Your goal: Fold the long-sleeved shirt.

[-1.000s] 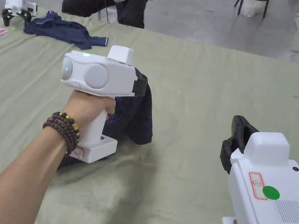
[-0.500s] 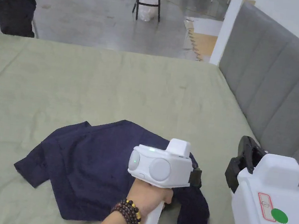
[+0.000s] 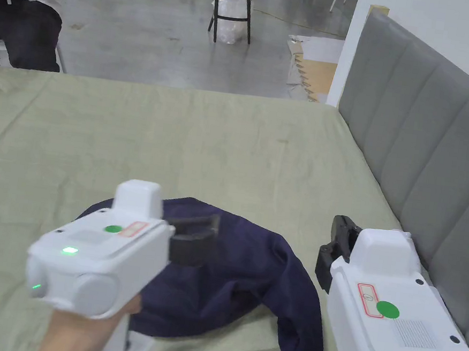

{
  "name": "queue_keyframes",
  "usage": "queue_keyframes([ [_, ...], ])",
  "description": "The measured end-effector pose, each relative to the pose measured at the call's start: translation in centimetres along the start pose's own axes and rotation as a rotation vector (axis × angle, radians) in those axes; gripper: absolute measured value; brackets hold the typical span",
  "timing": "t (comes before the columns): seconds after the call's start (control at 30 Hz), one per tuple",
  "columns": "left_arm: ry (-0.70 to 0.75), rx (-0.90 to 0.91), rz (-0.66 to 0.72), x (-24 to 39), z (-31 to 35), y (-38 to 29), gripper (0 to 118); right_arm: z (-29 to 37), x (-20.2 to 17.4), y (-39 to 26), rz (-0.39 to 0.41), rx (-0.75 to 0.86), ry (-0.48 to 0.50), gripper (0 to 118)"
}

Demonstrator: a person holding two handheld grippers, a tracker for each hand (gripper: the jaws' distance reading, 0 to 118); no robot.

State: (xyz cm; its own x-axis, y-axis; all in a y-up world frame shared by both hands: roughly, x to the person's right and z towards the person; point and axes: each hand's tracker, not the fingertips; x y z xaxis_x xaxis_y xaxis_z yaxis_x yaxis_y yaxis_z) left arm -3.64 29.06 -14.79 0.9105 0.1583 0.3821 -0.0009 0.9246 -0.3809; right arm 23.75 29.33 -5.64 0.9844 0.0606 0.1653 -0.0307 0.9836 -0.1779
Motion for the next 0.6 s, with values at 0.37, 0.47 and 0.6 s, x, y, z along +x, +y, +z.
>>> queue_keyframes([
  [0.37,0.122,-0.063,0.05,-3.9,8.9,-5.5,5,1.5,-2.0,-0.2,-0.016,-0.02,0.026,1],
  [0.47,0.115,-0.066,0.126,-4.6,7.2,-5.8,36,1.6,-2.1,-0.2,-0.012,-0.02,0.035,1],
  [0.6,0.093,-0.217,0.13,-6.4,3.2,-7.1,101,1.5,-2.1,-0.5,0.004,-0.027,0.036,1],
])
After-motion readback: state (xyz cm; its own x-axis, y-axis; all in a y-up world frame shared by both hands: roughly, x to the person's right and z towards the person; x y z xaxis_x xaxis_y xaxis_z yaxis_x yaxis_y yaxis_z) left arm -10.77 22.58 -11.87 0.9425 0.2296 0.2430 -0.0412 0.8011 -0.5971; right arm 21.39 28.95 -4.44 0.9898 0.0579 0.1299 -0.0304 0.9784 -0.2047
